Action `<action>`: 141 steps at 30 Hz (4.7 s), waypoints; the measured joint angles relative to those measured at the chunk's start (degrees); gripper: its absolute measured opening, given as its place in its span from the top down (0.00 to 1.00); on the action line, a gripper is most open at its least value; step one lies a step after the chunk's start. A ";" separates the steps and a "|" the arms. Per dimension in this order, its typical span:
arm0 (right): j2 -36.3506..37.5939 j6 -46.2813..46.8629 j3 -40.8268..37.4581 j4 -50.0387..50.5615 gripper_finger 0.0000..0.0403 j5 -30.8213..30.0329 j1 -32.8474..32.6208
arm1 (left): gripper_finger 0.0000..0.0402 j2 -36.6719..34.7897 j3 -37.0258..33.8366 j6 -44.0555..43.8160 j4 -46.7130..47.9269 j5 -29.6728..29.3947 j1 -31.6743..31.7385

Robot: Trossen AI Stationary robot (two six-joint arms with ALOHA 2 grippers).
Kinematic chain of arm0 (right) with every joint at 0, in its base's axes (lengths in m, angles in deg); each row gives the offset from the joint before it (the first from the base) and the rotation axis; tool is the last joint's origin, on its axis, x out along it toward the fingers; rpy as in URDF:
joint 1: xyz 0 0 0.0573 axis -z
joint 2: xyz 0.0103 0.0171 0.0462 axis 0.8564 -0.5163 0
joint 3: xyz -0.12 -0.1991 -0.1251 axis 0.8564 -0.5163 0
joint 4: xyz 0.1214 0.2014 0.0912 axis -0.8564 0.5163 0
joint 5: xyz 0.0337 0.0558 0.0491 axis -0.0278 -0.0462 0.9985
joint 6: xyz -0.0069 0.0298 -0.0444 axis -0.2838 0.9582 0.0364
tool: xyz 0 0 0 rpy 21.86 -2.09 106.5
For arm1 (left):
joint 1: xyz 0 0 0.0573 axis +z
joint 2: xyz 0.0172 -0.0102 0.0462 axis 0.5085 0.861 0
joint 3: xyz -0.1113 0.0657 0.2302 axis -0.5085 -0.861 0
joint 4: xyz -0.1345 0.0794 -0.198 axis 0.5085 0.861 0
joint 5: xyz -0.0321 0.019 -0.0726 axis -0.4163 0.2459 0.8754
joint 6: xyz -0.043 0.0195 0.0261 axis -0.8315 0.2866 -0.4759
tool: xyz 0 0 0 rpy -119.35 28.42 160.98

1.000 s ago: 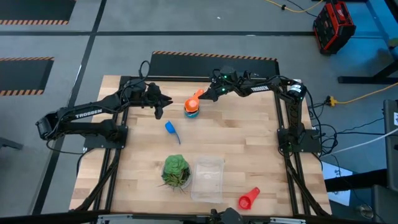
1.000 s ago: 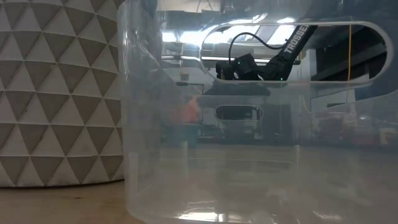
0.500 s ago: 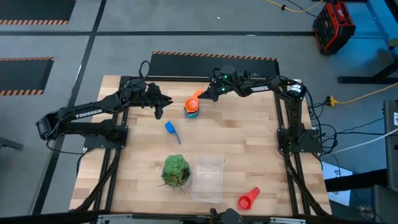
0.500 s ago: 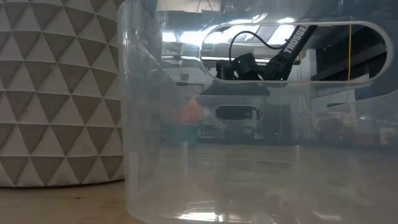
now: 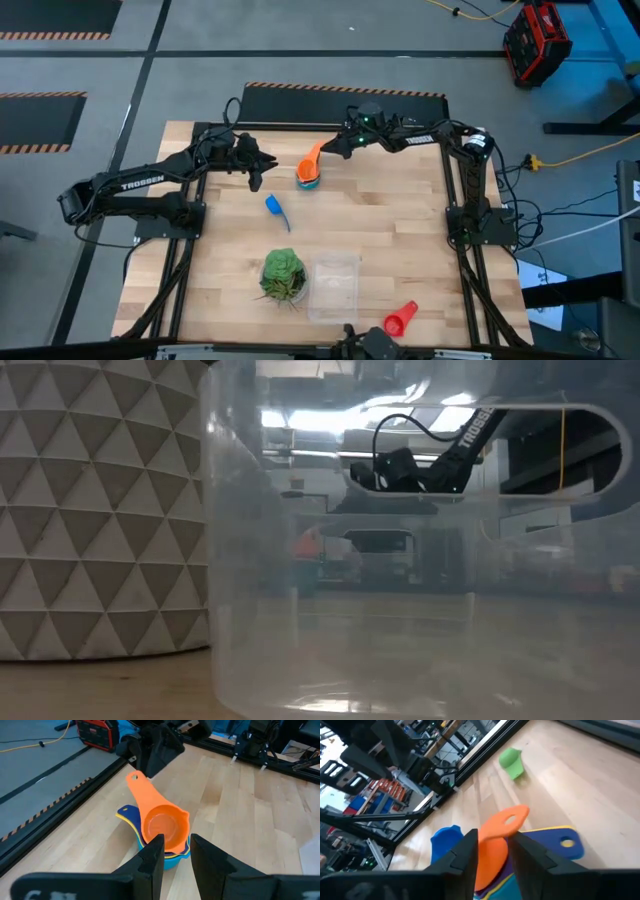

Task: Nest measuring cups in basket
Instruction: Stack the orange measuring cup on top of the dark blue measuring cup, then move the red measuring cup to the center of the table

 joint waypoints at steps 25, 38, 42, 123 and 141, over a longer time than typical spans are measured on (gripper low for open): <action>0.24 15.95 0.00 -19.57 0.73 17.38 6.77 | 0.79 0.00 0.00 0.00 0.00 0.00 0.02; 13.22 24.98 0.00 -22.99 0.73 28.42 3.18 | 0.79 0.00 0.00 0.00 0.00 -0.02 0.02; 17.52 27.93 0.00 -20.10 0.73 31.37 0.16 | 0.79 0.00 0.00 0.00 0.00 -0.02 0.00; 15.28 11.95 -0.02 62.95 0.73 -32.87 -76.89 | 0.79 0.00 0.02 -0.20 0.26 0.02 0.00; 13.29 7.21 -0.04 59.75 0.73 -31.46 -78.36 | 0.79 0.00 0.02 -0.18 0.48 0.04 0.02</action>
